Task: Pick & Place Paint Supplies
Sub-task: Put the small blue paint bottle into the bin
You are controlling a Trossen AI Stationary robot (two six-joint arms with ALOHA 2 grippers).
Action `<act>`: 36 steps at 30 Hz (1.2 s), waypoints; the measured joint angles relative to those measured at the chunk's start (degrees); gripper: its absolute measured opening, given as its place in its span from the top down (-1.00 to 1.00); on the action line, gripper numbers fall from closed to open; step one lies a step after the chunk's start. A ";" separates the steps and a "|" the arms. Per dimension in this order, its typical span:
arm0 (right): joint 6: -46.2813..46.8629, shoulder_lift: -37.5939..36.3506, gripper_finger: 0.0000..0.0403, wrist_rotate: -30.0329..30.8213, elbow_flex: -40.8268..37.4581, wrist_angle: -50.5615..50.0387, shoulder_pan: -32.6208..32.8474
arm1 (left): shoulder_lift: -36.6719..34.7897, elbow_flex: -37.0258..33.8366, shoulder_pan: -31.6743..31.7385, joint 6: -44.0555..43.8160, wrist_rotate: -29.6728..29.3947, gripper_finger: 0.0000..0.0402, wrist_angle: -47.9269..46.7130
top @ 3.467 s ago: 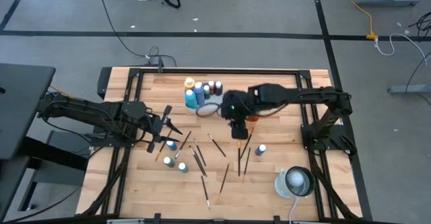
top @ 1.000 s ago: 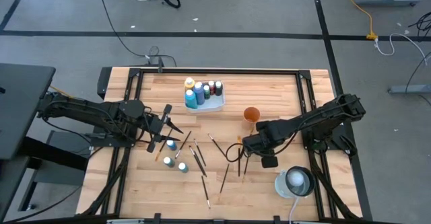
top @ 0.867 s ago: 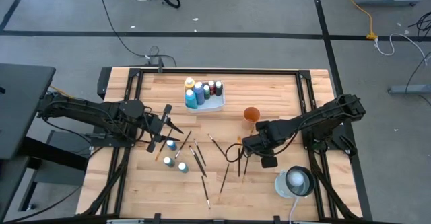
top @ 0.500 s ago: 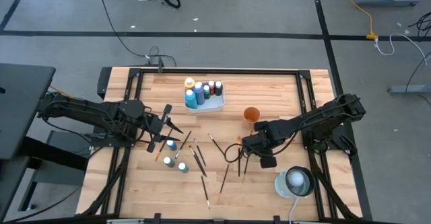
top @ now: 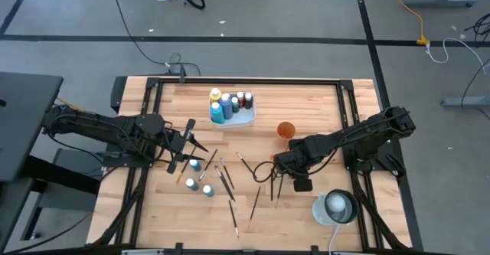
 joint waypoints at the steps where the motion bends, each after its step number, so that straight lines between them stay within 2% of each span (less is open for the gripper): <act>1: 0.02 0.00 0.42 -0.40 0.02 0.08 -0.32 | 0.00 0.00 -0.01 0.00 0.00 0.31 0.00; 9: -1.36 0.00 0.38 -0.47 0.02 6.09 -2.10 | -0.01 0.00 0.00 0.00 0.00 0.31 0.00; 14: -3.45 0.00 0.42 -4.93 0.02 12.83 -3.28 | 0.00 0.00 0.00 0.00 0.00 0.31 0.00; 20: -11.98 0.00 0.41 -4.71 1.16 18.25 -6.31 | -0.01 0.00 -0.01 0.00 -0.02 0.31 0.00; 25: -22.64 0.00 0.41 -2.90 7.57 19.11 -9.30 | -0.02 0.00 0.00 0.00 -0.02 0.31 0.02; 31: -40.67 0.00 0.41 -10.53 13.66 23.01 -13.98 | 0.00 0.00 0.00 0.00 -0.02 0.31 0.02; 33: -44.27 0.00 0.41 -9.95 14.69 23.89 -15.87 | 0.00 0.00 0.00 0.00 -0.02 0.31 0.00; 36: -47.86 0.00 0.41 -5.10 15.19 26.45 -19.25 | 0.00 0.00 0.00 0.00 -0.02 0.31 0.00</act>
